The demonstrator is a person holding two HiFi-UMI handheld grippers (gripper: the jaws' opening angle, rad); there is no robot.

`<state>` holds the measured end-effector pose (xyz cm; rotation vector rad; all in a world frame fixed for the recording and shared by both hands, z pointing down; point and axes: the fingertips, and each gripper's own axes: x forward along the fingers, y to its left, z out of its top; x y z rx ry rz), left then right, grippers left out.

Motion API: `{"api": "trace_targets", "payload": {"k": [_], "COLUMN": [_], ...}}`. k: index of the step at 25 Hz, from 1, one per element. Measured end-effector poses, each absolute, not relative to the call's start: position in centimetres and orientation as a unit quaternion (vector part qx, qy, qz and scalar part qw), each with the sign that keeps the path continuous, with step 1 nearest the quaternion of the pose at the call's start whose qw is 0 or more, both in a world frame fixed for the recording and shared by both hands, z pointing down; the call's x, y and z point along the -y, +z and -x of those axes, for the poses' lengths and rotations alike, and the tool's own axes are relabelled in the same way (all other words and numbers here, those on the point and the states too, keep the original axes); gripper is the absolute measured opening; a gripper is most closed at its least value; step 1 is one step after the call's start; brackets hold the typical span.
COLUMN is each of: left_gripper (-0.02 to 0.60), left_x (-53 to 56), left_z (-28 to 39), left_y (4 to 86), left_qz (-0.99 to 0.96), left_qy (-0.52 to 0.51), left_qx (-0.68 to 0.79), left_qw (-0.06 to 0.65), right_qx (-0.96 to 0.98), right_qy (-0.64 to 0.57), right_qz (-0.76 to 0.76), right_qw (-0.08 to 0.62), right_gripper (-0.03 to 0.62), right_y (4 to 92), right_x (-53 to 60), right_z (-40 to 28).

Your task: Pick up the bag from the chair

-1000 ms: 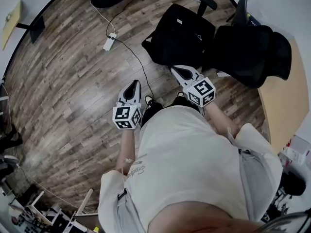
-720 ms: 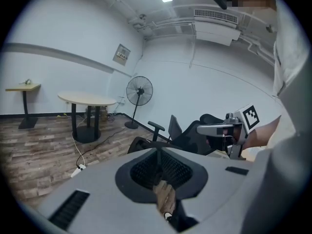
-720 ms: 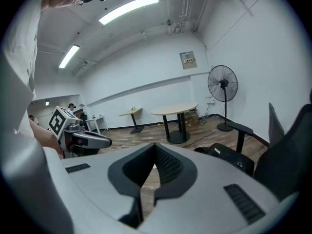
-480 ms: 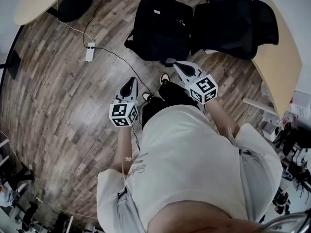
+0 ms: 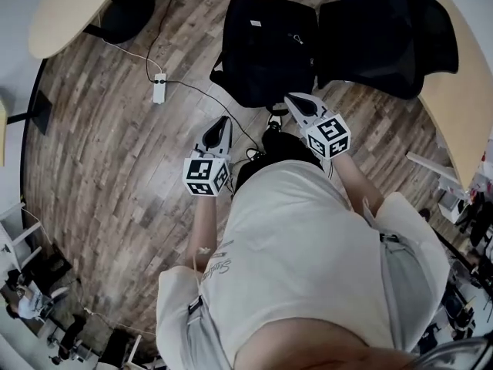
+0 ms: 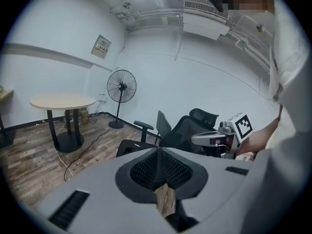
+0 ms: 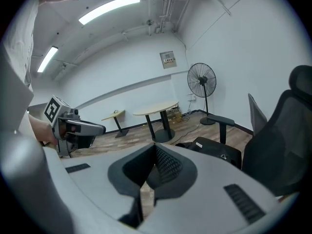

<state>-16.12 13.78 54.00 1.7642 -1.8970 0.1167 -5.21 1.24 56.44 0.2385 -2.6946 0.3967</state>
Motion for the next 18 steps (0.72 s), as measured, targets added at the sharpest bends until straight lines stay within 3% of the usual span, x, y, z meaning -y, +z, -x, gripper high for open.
{"api": "trace_targets", "payload": {"k": [6, 18], "left_gripper": [0.032, 0.032], "left_x": [-10.4, -3.3], "left_z": [17.9, 17.3], "left_y": [53.8, 54.9], "left_qz": [-0.660, -0.689], "left_qy": [0.084, 0.122], "left_qx": [0.696, 0.661], "left_qw": [0.270, 0.272], "right_qx": [0.972, 0.955], "right_qy": [0.129, 0.155], "right_qz": [-0.087, -0.137], "right_qw": [0.179, 0.211], "right_gripper": [-0.005, -0.005], "right_y": [56.2, 59.8], "right_x": [2.8, 7.5], "right_z": [7.2, 2.5]}}
